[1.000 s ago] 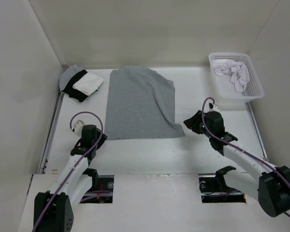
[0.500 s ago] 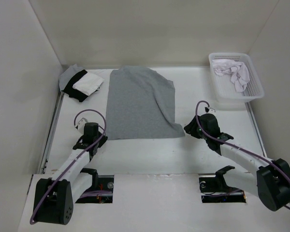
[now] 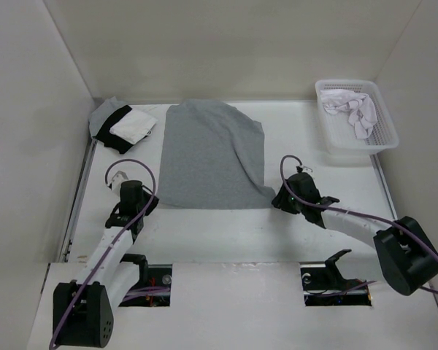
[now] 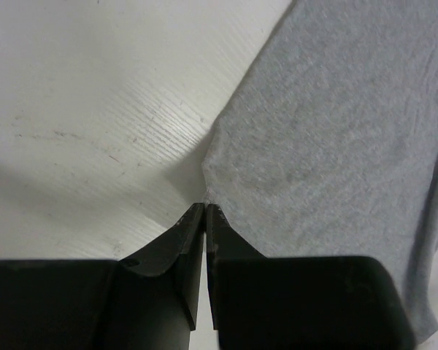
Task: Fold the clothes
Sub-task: Flatten the tank top out
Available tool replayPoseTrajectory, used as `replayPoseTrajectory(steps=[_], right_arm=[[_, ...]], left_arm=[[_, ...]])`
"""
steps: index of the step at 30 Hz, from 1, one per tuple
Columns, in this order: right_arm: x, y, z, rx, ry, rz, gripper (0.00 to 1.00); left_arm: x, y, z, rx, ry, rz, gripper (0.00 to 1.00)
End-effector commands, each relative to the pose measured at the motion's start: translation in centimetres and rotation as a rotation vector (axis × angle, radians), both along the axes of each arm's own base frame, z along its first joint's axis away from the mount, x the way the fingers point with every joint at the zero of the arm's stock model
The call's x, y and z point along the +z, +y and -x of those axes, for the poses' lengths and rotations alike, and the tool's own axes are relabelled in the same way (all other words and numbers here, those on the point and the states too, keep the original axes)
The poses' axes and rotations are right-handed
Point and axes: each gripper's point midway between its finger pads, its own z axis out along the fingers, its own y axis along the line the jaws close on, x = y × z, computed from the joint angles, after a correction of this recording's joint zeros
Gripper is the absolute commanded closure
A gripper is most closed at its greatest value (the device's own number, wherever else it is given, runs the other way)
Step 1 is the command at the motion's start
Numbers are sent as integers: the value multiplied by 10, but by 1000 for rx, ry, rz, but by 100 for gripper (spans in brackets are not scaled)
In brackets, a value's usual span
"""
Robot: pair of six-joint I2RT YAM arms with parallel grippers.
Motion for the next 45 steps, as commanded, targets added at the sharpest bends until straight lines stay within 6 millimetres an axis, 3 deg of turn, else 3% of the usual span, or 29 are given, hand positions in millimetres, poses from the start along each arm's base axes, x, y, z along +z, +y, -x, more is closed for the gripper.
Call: replayPoseTrajectory(steps=[1,7,21,26,31,34,37,40,45], right_arm=[[11,5,-16,-2,-39,20,57],[10,-7,-21,-36,-32,95,57],[-5,8,-9,58,81,103,65],[-18,11,-3,73,133,126,77],[-11,11,-6,49,106,108,95],[27,12,-18,14,-33,49,99],[97,8,-30,-11,-243,-11,100],[185,5,-29,-16,-452,-87,100],[361,-16,-4,-47,-824,-203,100]], left_arm=[[22,-1,-16,-19,-75,-3,96],[25,0,-18,-15,-91,-4,96],[29,2,-23,-3,-113,9,96],[37,4,-24,9,-143,12,96],[43,5,-27,21,-165,26,96],[57,2,-32,21,-208,45,96],[97,-5,-41,14,-310,74,98],[163,-15,-48,1,-473,109,99],[325,-22,-28,1,-850,144,99]])
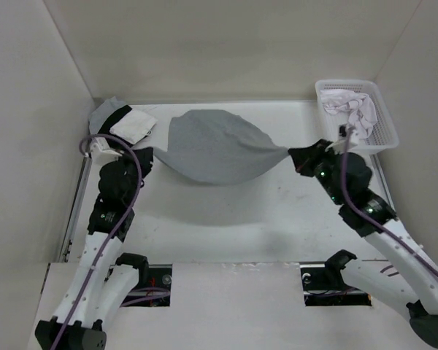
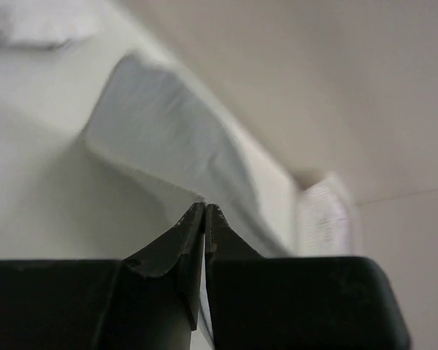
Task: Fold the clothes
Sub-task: Flatten the tank top out
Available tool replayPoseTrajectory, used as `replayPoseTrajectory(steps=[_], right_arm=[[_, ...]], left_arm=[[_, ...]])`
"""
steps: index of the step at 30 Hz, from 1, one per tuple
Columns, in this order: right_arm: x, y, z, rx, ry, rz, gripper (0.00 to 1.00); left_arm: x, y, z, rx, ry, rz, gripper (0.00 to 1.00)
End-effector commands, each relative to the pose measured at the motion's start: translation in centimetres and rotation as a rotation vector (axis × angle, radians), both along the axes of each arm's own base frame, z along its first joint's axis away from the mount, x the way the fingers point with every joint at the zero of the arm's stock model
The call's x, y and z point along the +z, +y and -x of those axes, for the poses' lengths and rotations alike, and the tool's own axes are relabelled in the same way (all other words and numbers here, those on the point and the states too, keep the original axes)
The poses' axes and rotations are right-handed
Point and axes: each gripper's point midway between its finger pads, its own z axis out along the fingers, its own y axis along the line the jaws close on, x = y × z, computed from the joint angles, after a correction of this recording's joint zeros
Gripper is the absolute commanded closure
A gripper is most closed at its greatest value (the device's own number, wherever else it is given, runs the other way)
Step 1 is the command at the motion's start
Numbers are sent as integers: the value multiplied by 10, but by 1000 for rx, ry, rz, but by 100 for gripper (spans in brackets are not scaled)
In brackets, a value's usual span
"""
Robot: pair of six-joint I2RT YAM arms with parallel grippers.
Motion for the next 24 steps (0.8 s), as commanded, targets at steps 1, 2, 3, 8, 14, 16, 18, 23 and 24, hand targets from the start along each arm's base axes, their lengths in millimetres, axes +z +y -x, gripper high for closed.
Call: replayPoseTrajectory(steps=[1,2,3,8,14,16,18,23,24], right_arm=[[131,-27,24,-59,-293,-64,100],[165,-33,34,-68,-359,-86,100],[198,-40,45,-76,-429,-107,100],[338,-76,99,-101,-696,-193,100],[390,-72,80,-163,-772,-120,100],[391,-65,60,-177,-771,-75,100],[384,-55,24,-184,-739,-38,100],[327,-22,-86,-76,-577,-27,100],[314,-17,-108,-59,-542,-29,100]], left_arm=[[158,7,24,52,-408,65,99],[192,11,35,68,-489,70,99],[223,15,48,80,-563,78,100],[347,33,103,131,-847,83,100],[383,28,84,140,-861,31,100],[382,27,71,159,-847,4,100],[372,23,46,164,-802,-24,99],[290,13,-70,163,-556,-115,99],[275,15,-90,165,-515,-119,99]])
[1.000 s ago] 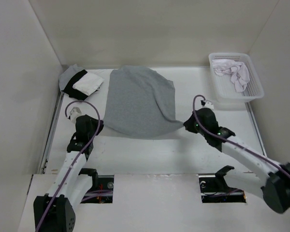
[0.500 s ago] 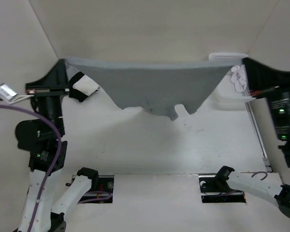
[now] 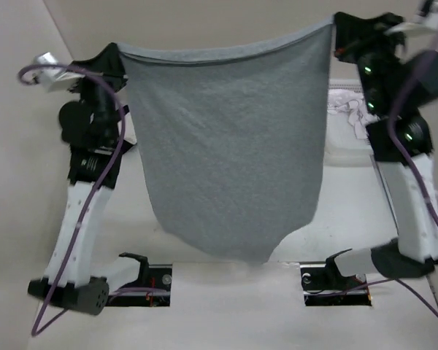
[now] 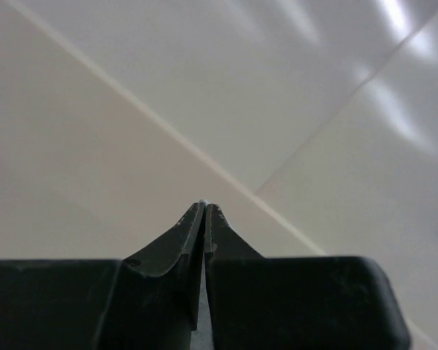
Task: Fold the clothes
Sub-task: Flatten the tank top out
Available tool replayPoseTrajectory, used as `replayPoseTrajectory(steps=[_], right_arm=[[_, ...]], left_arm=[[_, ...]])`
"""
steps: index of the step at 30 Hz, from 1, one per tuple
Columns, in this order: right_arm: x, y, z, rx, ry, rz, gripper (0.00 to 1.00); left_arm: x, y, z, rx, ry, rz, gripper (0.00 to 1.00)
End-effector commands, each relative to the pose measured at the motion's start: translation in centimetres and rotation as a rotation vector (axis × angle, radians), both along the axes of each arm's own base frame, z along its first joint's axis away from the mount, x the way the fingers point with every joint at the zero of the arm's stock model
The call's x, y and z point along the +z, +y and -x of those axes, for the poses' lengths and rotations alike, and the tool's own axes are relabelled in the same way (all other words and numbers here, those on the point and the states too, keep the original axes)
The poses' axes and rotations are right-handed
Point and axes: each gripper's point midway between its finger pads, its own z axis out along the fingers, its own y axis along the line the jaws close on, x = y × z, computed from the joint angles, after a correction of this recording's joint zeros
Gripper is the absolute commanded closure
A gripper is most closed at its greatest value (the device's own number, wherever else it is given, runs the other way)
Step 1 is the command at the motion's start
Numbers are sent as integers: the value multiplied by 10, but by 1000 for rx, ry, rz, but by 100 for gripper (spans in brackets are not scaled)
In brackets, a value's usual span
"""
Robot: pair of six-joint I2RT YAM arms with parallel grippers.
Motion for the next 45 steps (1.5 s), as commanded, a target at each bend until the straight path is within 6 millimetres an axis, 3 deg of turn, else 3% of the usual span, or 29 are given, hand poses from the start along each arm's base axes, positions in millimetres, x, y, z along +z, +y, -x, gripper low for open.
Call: replayPoseTrajectory(steps=[1,3,5,8,10,14,16,20,23,26,28,31,34,36,38,41,43,45], right_arm=[[-63,32,-83,128,186,27,100],[-79,33,-119,127,236,23,100],[-83,35,-141,135,256,20,100],[-65,34,-148,150,232,-1,100],[-36,32,-136,164,165,-14,100],[17,22,-87,189,31,-45,100],[30,21,-65,208,-3,-41,100],[32,17,-38,214,-3,-27,100],[16,15,-28,200,33,-16,100],[-36,15,-15,200,102,-28,100],[-95,19,-6,212,169,-55,100],[-209,28,8,241,326,-67,100],[-324,40,31,289,513,-66,100],[-387,46,54,328,623,-66,100],[-436,52,81,372,723,-59,100],[-481,60,115,430,852,-69,100],[-496,65,137,470,920,-68,100],[-497,66,150,487,948,-64,100]], left_arm=[[-75,5,-86,32,213,-39,99],[-91,11,-117,12,262,-12,99],[-94,13,-138,-12,279,2,99],[-78,15,-148,-37,267,11,100],[-52,15,-141,-49,219,7,100],[4,21,-102,-39,96,-7,100],[19,25,-83,-27,60,-17,100],[22,29,-57,-6,38,-29,100],[2,26,-47,-11,66,-32,100],[-42,21,-38,-26,116,-15,99],[-91,13,-30,-44,174,0,99],[-188,0,-12,-73,321,13,99],[-294,0,18,-76,501,4,99],[-357,3,42,-79,645,-9,99],[-406,5,67,-87,762,-5,99],[-449,-2,97,-136,883,33,99],[-460,-6,112,-159,931,47,100],[-458,-6,122,-162,942,57,100]])
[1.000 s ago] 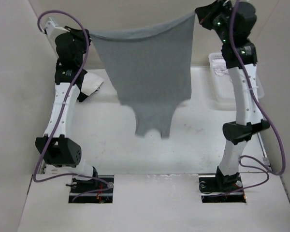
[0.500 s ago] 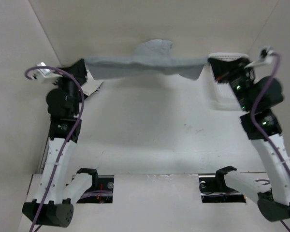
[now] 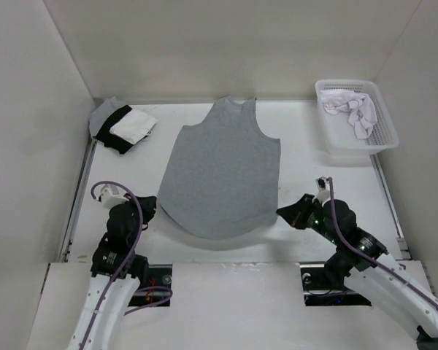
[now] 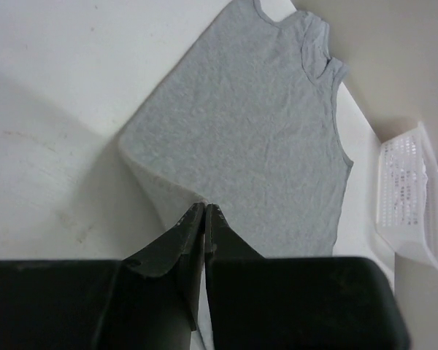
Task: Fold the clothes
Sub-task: Flatten the tank top out, then fold the tank top
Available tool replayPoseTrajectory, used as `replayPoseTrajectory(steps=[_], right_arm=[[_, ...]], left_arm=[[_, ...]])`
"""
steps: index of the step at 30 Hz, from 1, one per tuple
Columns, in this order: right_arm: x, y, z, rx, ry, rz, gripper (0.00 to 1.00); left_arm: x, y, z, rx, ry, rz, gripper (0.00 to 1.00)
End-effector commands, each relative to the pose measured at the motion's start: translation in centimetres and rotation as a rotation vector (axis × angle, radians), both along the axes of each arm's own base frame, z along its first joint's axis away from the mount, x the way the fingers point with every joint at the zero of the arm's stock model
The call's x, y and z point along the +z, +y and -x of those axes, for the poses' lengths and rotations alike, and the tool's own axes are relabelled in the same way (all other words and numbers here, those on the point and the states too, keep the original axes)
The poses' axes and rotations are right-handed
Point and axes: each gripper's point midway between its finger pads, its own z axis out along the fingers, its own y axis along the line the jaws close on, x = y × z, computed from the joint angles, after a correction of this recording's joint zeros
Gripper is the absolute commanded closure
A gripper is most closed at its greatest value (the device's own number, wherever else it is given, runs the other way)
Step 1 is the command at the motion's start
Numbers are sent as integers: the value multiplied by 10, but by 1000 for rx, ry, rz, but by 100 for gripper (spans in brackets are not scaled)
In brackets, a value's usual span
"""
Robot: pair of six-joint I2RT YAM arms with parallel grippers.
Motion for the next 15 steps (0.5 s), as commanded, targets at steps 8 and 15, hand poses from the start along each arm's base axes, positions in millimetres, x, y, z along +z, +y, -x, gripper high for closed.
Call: replayPoseTrajectory(steps=[8,15], right_arm=[[62,5,-24,-75,-94,-16,100],[103,-16,-154,-265,-225,-46,100]], left_arm=[[67,-3,-16,39,-125,59,100],[112,-19,-133,75,-247,35,100]])
